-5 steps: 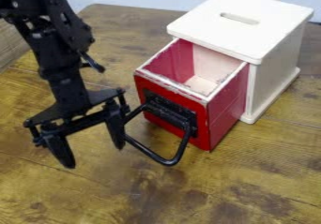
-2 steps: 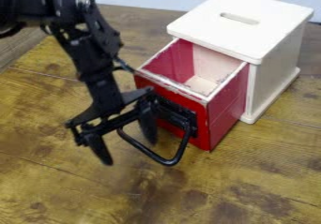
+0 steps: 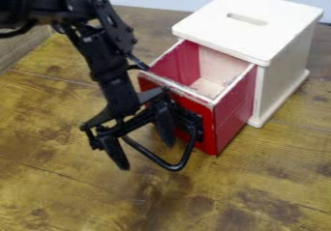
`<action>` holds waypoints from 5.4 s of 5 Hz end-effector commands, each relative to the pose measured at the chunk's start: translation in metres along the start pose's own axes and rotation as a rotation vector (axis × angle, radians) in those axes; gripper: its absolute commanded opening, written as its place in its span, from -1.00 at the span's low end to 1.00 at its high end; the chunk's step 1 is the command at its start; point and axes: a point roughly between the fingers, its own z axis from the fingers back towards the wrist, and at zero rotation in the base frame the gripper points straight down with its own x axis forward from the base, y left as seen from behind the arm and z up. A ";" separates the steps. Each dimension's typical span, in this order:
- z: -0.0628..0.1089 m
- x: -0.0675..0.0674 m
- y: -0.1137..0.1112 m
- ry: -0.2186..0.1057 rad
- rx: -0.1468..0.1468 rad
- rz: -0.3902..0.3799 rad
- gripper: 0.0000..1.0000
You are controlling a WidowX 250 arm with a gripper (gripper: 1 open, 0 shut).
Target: Open the drawer
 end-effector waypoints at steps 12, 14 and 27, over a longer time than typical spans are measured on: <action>0.023 -0.039 -0.010 0.070 -0.099 -0.183 -1.00; 0.014 -0.041 0.003 0.074 -0.101 -0.131 -1.00; 0.015 -0.103 0.009 0.169 0.099 -0.400 -1.00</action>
